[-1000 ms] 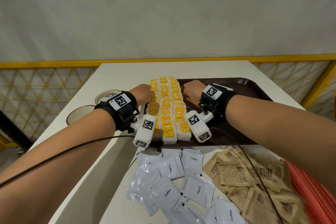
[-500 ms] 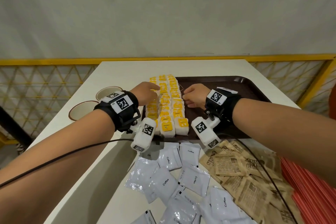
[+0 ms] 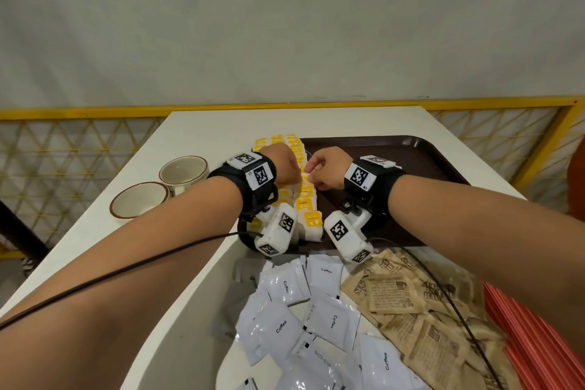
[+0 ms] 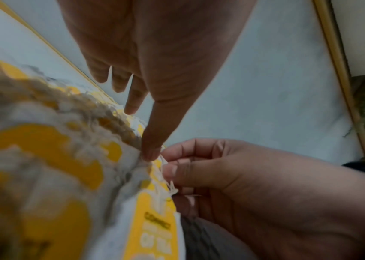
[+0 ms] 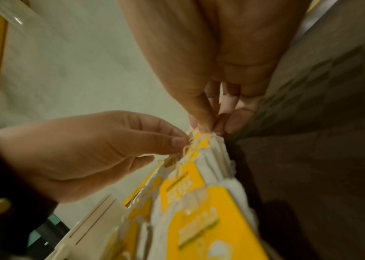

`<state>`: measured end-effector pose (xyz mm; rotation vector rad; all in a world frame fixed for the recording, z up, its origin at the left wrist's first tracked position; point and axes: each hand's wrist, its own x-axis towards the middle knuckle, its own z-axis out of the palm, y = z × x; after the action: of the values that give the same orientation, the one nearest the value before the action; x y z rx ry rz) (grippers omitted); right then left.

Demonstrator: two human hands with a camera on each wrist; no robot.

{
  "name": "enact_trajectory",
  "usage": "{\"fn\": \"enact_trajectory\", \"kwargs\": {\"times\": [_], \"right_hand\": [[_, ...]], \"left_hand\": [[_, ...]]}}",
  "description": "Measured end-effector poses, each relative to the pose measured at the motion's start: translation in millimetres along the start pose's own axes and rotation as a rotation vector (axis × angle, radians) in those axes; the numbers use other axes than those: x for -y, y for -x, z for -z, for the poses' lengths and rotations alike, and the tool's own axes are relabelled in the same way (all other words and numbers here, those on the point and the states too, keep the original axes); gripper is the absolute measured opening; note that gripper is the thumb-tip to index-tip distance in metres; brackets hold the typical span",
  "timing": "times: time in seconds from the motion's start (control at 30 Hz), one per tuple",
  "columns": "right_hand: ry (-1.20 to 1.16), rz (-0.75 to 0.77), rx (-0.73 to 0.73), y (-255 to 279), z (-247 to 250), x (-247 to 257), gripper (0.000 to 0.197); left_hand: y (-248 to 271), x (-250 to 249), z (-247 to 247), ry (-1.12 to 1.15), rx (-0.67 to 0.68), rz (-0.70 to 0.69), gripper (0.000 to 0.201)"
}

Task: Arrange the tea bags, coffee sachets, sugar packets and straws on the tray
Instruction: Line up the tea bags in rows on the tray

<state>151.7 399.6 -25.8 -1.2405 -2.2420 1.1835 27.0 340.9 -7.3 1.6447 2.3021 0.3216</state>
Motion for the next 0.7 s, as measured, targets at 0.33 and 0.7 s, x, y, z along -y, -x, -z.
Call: {"fn": "enact_trajectory", "kwargs": {"times": [0.33,0.7], "right_hand": [[-0.182,-0.084,0.016,10,5,1,0.023],[-0.11,-0.048,0.085,17,7,1,0.026]], "left_hand": [[-10,-4,-2,-0.165,0.025,0.063,0.029],[-9,-5,0,-0.29,0.059,0.032,0.031]]}}
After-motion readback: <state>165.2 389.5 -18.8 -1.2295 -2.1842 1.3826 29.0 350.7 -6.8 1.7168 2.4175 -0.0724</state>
